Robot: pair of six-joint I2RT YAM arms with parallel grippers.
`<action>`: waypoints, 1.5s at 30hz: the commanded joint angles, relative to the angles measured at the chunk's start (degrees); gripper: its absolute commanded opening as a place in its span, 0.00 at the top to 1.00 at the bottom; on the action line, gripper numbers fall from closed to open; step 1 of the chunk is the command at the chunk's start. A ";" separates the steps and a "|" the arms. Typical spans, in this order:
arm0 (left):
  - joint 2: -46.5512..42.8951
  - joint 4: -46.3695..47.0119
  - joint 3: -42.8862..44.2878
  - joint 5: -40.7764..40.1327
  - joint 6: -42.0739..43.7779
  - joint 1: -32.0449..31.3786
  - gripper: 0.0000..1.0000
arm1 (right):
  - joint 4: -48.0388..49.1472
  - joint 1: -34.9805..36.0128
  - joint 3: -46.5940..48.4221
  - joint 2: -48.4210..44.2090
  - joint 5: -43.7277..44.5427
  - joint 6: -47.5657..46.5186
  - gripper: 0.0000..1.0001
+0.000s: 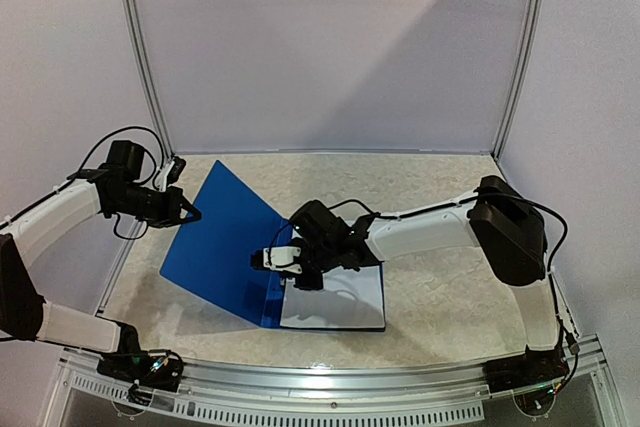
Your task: Put the files into the folder
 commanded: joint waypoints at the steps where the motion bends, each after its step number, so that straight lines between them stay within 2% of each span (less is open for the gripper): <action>1: 0.38 0.90 -0.37 -0.19 0.75 0.77 1.00 | -11.40 1.35 -3.40 4.11 -1.37 1.09 1.00; 33: 1.26 1.34 -0.77 0.56 0.25 1.03 1.00 | -14.40 1.95 -4.38 10.70 -0.82 -3.66 1.00; 45: 3.55 4.40 -3.44 9.21 -6.51 1.07 1.00 | -12.15 2.01 -1.16 8.78 4.22 -5.32 1.00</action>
